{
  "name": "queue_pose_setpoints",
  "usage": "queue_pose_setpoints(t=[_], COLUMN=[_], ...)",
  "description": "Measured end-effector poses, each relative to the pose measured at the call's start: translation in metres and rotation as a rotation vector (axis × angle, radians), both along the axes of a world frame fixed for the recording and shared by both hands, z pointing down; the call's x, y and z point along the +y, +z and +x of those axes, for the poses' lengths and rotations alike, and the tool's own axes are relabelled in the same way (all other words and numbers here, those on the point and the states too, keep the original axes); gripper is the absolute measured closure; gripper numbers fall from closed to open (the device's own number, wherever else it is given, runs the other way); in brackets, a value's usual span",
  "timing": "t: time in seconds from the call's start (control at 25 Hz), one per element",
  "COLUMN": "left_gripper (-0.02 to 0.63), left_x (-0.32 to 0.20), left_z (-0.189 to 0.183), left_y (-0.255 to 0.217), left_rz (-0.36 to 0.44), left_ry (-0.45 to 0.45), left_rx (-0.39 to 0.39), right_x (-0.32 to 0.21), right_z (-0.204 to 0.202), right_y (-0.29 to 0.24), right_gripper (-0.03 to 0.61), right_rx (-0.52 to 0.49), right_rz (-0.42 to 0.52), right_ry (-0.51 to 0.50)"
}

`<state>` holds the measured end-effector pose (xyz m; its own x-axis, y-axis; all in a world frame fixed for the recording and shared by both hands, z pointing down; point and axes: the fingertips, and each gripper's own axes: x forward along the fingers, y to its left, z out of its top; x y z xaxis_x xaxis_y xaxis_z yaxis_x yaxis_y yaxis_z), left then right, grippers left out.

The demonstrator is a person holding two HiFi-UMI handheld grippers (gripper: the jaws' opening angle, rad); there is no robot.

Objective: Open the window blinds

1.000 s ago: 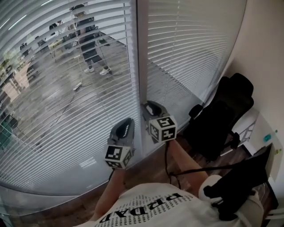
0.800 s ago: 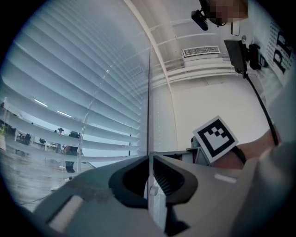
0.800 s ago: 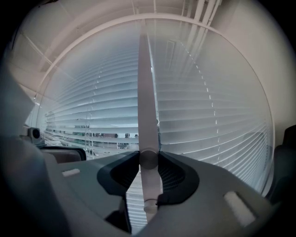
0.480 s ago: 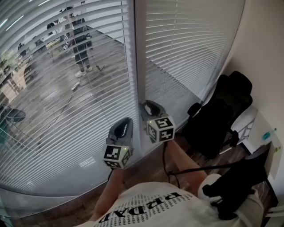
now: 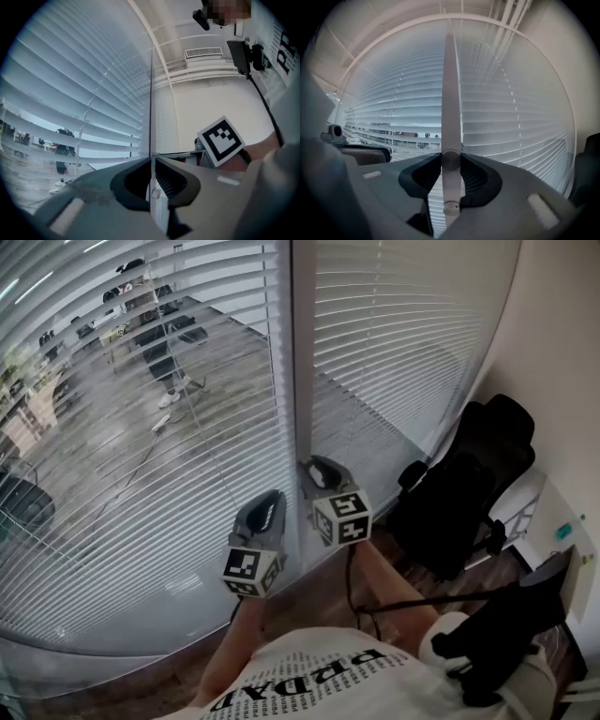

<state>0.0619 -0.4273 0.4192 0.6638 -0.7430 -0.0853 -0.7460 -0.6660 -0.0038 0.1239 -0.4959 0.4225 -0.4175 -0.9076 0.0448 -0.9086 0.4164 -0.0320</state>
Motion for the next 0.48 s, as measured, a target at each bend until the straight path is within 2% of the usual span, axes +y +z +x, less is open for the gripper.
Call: queue_pose_setpoints(t=[0.48], left_gripper=[0.595], left_x=[-0.0015], left_z=[0.0], left_y=[0.0023], left_rz=[-0.008], left_ry=[0.006], left_rx=[-0.004], right_x=[-0.0011], right_z=[0.0], right_y=[0.0006], right_gripper=[0.446], right_rx=[0.024], right_rz=[0.004], right_ry=[0.009])
